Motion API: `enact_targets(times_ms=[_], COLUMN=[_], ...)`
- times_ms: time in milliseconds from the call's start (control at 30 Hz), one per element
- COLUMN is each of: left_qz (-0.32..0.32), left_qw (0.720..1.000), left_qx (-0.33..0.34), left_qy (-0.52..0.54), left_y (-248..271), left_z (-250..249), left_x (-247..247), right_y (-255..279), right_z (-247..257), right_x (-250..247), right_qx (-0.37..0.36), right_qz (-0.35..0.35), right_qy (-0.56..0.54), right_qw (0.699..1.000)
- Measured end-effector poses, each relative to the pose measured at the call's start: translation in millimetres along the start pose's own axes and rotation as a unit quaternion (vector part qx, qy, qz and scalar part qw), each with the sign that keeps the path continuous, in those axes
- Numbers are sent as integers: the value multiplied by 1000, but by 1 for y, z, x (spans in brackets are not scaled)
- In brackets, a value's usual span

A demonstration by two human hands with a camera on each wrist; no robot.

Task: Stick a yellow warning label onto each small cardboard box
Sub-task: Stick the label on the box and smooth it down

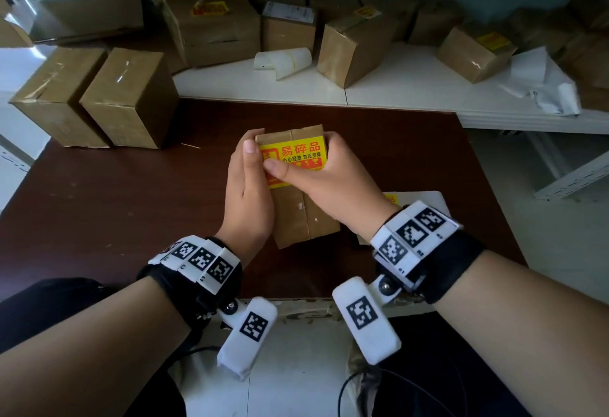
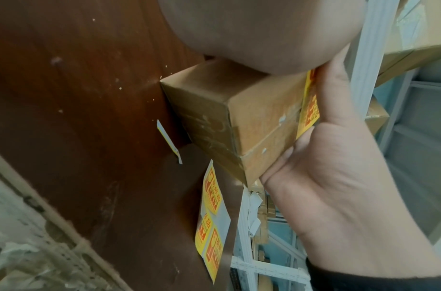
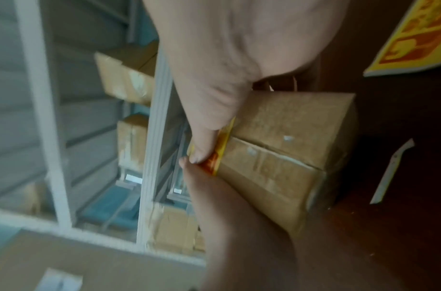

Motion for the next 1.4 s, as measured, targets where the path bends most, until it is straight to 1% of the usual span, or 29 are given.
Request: enact_targets(times_ms=[100, 133, 233, 267, 300, 333, 433, 500, 600, 733, 800, 900, 1067, 1167, 1267, 1333, 1400], left_qz=[3, 2, -1, 0, 3, 5, 5, 1, -7, 8, 22, 66, 134, 127, 88, 77, 85], left_qw=[1000, 1000, 1000, 999, 999, 999, 997, 996, 993, 982, 984, 988, 985, 982, 977, 972, 967], left_qx=[-5, -6, -11, -15, -20, -26, -57, -72, -99, -153, -141, -101, -74, -75, -93, -113, -132], left_qy=[-11, -8, 28, 37, 42, 43, 56, 58, 63, 113, 103, 98, 83, 115, 174, 190, 200], left_y=[-1, -1, 1, 0, 0, -1, -3, -4, -6, -9, -12, -15, -19, -20, -20, -20, -20], left_z=[-6, -8, -9, -10, -11, -12, -13, -12, -4, 3, -2, -19, -37, -35, -32, -28, -25], left_x=[1, 1, 1, 1, 1, 1, 2, 1, -4, -4, -4, -5, -8, -7, -10, -11, -10], right_y=[-8, -11, -12, -12, -13, -12, -7, -6, -3, -1, -2, -3, -5, -5, -8, -12, -17], right_z=[-8, -10, -5, -5, -5, -5, -6, -6, -6, -5, -3, 0, 0, 3, 1, -2, -6], right_x=[-3, -3, 2, 2, 1, 1, -1, 1, 8, 13, 12, 10, 6, 1, 1, 4, 5], right_qx=[21, 24, 19, 23, 28, 32, 64, 67, 51, 37, 24, -5, -30, -58, -85, -85, -75], right_qz=[-6, 1, 51, 64, 72, 78, 76, 81, 118, 114, 109, 109, 103, 90, 87, 84, 75], right_qy=[-80, -80, 28, 49, 45, 20, -105, -115, -77, -88, -103, -122, -141, -81, -34, -27, -24], right_qw=[997, 997, 998, 997, 996, 996, 990, 988, 989, 989, 988, 987, 984, 991, 992, 993, 994])
Point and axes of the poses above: each hand's wrist, its own y-axis away from the middle knuckle, its own x-axis out of the palm, z = x × y, the point moved 6 cm from there along -y, towards the middle knuckle, and after that the axes turned 13 degrees about z, right-handed, at the moved point
